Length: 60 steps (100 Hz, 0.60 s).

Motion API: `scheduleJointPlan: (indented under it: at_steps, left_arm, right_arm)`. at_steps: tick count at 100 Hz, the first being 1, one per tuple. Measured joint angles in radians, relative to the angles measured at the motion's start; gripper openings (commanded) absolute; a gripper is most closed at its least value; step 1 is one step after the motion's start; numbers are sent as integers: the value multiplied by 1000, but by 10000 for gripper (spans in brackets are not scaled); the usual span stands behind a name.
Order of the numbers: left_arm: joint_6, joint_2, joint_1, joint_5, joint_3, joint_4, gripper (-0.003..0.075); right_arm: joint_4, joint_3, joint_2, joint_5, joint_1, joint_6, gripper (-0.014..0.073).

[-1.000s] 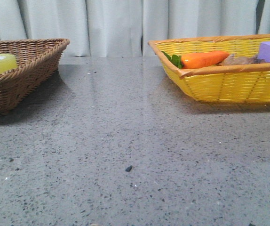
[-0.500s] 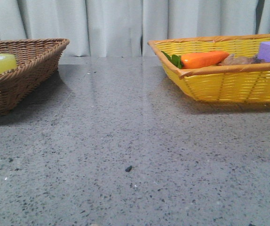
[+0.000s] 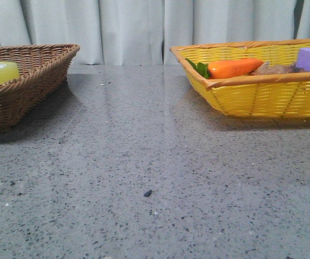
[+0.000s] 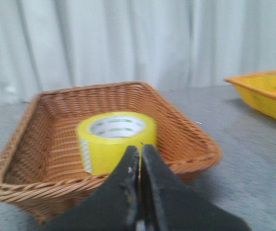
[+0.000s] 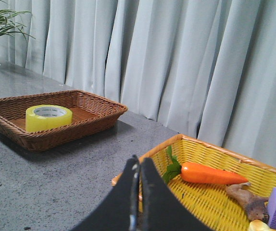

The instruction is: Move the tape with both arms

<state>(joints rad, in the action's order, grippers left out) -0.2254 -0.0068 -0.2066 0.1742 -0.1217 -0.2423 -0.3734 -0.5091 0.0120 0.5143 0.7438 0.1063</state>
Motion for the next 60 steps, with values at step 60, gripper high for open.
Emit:
scheduleJointPlan:
  at_steps: [60]
  left_arm:
    - [120, 0, 161, 115, 124, 162, -21]
  right_arm:
    - [0, 0, 0, 0, 0, 0, -74]
